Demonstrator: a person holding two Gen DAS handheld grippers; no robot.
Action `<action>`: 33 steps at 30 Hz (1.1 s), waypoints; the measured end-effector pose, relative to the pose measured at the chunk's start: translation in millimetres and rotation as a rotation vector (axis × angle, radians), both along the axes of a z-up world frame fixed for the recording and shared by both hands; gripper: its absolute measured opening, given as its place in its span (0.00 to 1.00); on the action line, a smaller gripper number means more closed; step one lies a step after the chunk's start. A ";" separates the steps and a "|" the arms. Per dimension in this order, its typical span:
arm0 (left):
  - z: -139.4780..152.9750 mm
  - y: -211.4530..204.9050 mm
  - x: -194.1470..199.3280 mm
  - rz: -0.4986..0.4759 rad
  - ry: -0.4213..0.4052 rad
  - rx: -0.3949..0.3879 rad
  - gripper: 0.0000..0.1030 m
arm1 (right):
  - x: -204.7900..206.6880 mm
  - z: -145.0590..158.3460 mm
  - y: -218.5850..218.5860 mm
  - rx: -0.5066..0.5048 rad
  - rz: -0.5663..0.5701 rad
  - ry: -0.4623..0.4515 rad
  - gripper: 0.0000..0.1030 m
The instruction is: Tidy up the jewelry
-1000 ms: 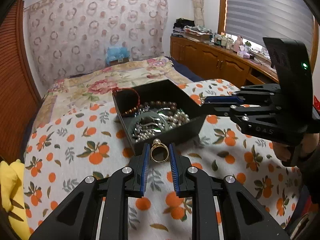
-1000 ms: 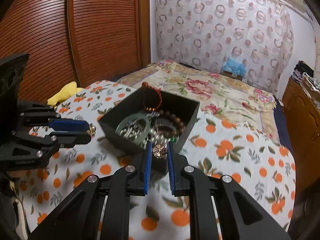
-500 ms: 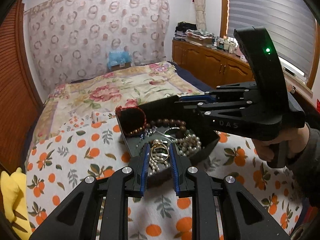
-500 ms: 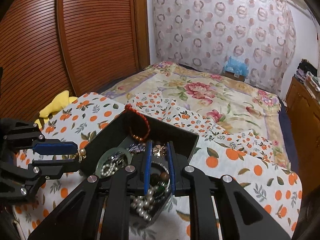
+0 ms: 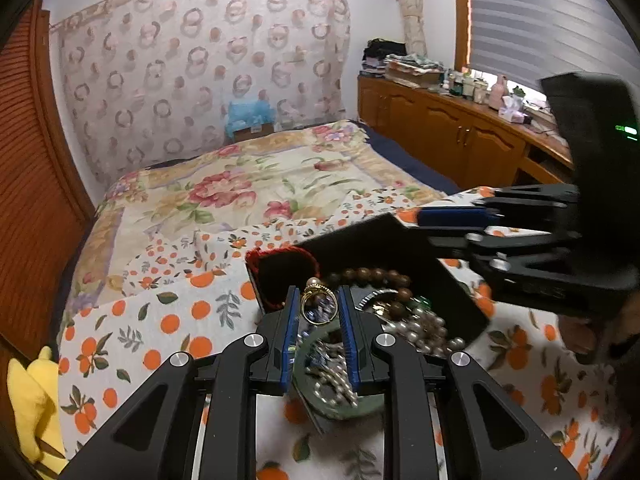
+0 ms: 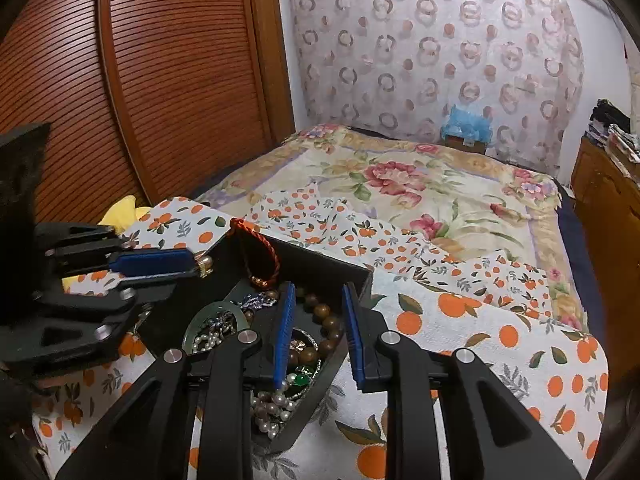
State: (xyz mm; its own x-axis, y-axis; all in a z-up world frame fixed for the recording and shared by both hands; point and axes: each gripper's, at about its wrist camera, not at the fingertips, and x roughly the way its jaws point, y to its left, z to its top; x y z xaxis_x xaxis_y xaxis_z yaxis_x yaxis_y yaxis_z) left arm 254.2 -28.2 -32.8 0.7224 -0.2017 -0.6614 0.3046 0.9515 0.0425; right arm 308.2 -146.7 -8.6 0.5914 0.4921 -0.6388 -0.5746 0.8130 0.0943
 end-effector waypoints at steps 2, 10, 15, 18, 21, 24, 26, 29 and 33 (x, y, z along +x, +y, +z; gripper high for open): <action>-1.5 1.3 7.3 0.019 0.003 0.001 0.18 | -3.0 1.4 -0.9 -0.005 0.000 -0.008 0.26; -3.9 2.6 17.9 0.053 0.004 -0.014 0.18 | -10.2 4.0 -6.2 -0.005 -0.005 -0.021 0.26; -2.3 4.5 16.0 0.066 0.002 -0.025 0.27 | -11.8 2.9 -12.4 -0.004 -0.027 -0.021 0.26; -0.6 6.9 8.3 0.078 -0.009 -0.030 0.34 | -14.9 1.2 -17.9 0.002 -0.045 -0.017 0.26; 0.8 10.4 -1.2 0.098 -0.014 -0.034 0.57 | -21.4 -0.1 -23.2 0.010 -0.064 -0.014 0.26; 1.9 15.3 -15.4 0.128 -0.033 -0.027 0.82 | -30.7 -0.4 -26.7 0.019 -0.085 -0.016 0.30; 2.9 18.9 -24.9 0.147 -0.040 -0.028 0.87 | -39.1 -1.3 -30.0 0.030 -0.100 -0.016 0.38; 4.5 25.5 -40.6 0.171 -0.038 -0.043 0.91 | -54.4 -1.7 -34.3 0.039 -0.122 -0.018 0.44; 8.6 29.1 -60.9 0.198 -0.049 -0.023 0.93 | -74.4 -2.6 -38.9 0.039 -0.158 -0.021 0.66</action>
State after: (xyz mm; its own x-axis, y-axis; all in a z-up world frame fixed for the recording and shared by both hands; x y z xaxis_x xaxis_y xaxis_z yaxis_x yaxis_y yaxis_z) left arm 193.3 0.9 -24.2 0.7810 -0.0669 -0.6210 0.1091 0.9936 0.0303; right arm 233.8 -185.6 -11.3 0.6765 0.4161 -0.6076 -0.4417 0.8895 0.1174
